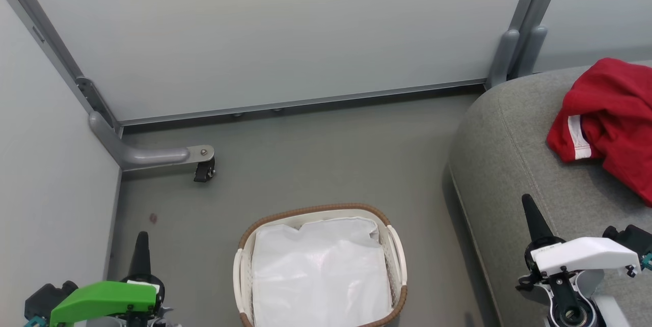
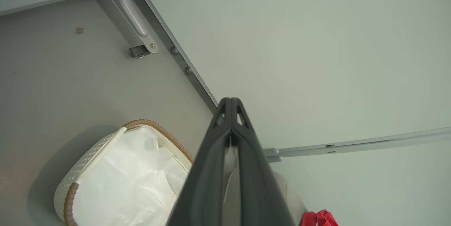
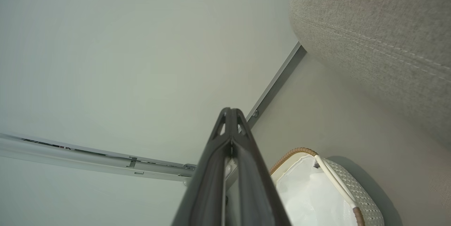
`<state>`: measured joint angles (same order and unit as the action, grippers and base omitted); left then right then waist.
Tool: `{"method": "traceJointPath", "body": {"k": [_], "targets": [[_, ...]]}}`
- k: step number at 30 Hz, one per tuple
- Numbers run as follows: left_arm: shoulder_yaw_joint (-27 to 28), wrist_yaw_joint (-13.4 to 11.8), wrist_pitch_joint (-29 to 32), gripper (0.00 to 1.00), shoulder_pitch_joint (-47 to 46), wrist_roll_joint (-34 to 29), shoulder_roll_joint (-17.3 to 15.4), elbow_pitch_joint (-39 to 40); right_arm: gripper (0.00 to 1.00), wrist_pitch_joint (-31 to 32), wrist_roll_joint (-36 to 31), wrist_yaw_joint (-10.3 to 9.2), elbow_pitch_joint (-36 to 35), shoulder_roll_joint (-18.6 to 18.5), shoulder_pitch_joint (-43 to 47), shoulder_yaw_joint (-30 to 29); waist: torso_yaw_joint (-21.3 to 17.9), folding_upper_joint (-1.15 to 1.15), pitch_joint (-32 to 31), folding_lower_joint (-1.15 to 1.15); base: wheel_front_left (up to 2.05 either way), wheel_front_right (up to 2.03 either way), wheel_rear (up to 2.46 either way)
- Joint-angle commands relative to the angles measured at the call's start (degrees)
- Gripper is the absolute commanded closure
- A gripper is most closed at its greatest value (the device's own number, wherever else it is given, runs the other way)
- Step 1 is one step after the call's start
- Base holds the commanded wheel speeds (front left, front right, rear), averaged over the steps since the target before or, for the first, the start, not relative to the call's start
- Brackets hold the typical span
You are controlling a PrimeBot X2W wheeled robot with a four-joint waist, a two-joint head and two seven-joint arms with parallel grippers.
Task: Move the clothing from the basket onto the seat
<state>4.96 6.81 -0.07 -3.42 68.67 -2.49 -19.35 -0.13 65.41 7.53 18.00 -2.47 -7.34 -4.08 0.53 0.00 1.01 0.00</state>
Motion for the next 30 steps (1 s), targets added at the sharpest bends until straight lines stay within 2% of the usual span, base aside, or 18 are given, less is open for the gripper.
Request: {"method": "traceJointPath", "body": {"k": [1,30], "targets": [[0.2,0.4,0.3,1.0,-1.7,1.5,-0.4,0.8,1.0,0.4,1.6,-0.04,-0.8,-0.4,0.3,-0.3,0.0,0.0,0.0,0.0,0.0,0.0,0.0],[1.1,0.6,4.2,1.0,-2.7,14.6,-0.5,3.6,1.0,4.2,16.6,-0.05,-2.8,-0.5,0.9,-1.7,-0.3,0.0,-0.4,0.0,0.0,0.0,0.0]]}}
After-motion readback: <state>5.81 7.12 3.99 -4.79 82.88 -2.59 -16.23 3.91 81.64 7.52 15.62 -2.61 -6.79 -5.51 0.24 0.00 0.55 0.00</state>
